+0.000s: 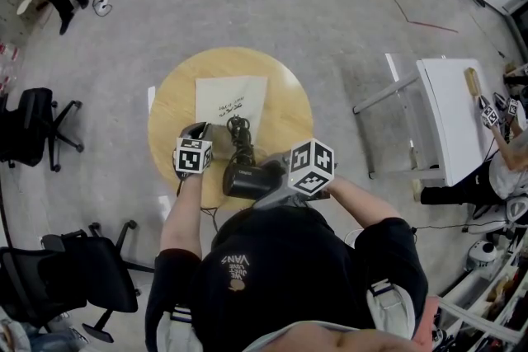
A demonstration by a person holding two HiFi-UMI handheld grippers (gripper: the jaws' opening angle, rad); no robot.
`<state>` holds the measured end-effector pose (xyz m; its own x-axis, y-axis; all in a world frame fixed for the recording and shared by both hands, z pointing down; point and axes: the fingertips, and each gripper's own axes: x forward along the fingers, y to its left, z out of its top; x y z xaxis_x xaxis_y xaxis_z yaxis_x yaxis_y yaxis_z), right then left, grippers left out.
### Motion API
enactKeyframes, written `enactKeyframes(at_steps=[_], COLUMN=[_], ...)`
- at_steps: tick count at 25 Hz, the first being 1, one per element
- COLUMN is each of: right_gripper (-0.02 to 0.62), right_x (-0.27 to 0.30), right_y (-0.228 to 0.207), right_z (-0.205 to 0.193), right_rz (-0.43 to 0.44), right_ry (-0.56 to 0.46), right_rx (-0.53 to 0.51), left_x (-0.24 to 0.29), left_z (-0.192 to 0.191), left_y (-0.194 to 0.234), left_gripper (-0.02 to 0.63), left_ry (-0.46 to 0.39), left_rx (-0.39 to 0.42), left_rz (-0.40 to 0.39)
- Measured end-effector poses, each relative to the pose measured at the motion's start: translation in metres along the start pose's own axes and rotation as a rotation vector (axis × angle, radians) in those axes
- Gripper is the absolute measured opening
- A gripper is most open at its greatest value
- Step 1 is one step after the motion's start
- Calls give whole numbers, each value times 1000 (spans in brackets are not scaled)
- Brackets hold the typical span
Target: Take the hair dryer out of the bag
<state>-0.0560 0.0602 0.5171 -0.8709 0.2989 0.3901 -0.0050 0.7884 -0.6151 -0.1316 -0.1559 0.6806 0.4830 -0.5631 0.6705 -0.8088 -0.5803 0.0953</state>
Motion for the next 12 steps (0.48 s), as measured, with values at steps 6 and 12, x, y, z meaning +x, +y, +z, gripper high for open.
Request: enactKeyframes(at_steps=[6,12], right_gripper=[354,354], right_x=[-17,-27], right_y=[-27,-47], right_z=[-3,-3], right_rz=[-85,-141], right_ry=[1,-32], right_rx=[11,48], left_x=[-2,-11], left_z=[-1,-5], left_y=[-8,-15], left_gripper=[32,38], left_ry=[-28,-45], left_rx=[-13,-38], left_rz=[-16,-45])
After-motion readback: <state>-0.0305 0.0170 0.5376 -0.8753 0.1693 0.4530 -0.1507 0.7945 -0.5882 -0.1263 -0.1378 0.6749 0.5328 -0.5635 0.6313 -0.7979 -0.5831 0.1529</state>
